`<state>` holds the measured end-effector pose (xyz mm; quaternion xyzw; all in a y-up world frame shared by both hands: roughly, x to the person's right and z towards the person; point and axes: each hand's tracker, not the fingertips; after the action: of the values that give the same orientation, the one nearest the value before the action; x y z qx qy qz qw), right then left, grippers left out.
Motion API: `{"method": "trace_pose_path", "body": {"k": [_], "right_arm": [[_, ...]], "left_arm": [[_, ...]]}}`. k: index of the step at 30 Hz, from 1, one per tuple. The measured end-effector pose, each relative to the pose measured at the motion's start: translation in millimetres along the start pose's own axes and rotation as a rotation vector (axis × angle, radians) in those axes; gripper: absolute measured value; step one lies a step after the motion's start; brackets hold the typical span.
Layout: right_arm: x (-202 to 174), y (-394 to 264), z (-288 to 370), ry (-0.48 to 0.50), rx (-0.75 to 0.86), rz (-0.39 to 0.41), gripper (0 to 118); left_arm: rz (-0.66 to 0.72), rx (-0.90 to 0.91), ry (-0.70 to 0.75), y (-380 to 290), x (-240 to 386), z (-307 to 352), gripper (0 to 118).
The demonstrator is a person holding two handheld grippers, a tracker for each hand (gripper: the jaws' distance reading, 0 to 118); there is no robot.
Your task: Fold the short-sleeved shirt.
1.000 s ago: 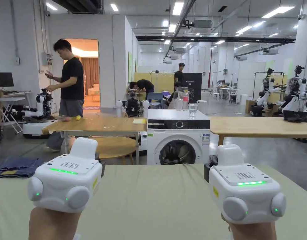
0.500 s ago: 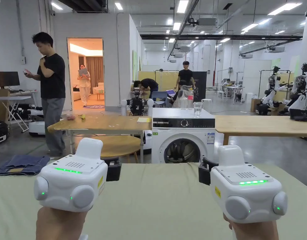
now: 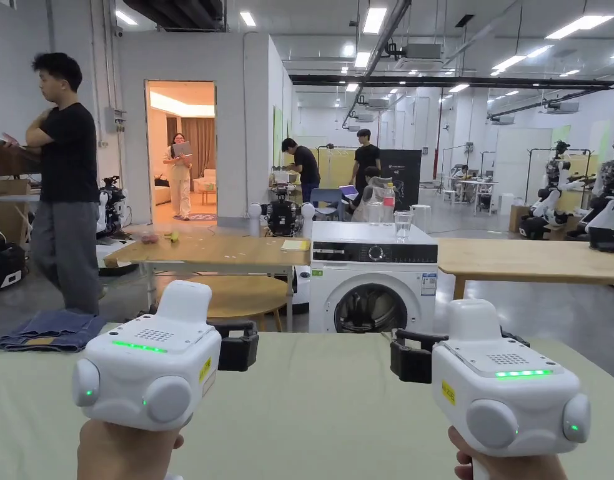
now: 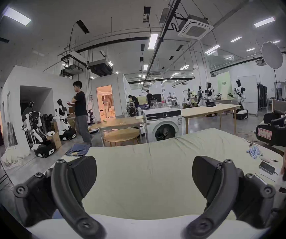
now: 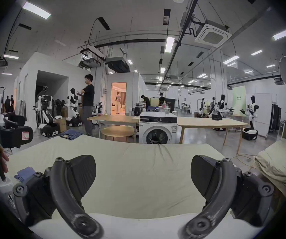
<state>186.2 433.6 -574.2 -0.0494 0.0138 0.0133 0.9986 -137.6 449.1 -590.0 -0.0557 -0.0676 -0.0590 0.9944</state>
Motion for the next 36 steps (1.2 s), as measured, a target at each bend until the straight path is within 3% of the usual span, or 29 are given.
{"method": "trace_pose_path", "body": {"k": [4, 10, 15, 32, 36], "right_arm": [[-6.2, 3.9, -2.3, -0.09, -0.061, 0.047, 111], [-10.7, 6.9, -2.3, -0.169, -0.078, 0.006, 111], [-7.2, 9.2, -1.7, -0.117, -0.115, -0.035, 111], [-23.5, 10.8, 6.8, -0.159, -0.081, 0.012, 111], [-18.9, 13.7, 7.5, -0.139, -0.092, -0.046, 111]], "left_arm": [[0.012, 0.001, 0.0, -1.1, -1.1, 2.0, 110], [0.024, 0.007, 0.005, -1.5, -4.5, 4.1, 111], [0.044, 0.002, 0.011, -3.2, -10.1, 4.7, 110], [0.08, 0.002, 0.025, -3.7, -18.7, 7.4, 111], [0.08, 0.002, 0.028, -3.6, -18.1, 7.9, 110]]}}
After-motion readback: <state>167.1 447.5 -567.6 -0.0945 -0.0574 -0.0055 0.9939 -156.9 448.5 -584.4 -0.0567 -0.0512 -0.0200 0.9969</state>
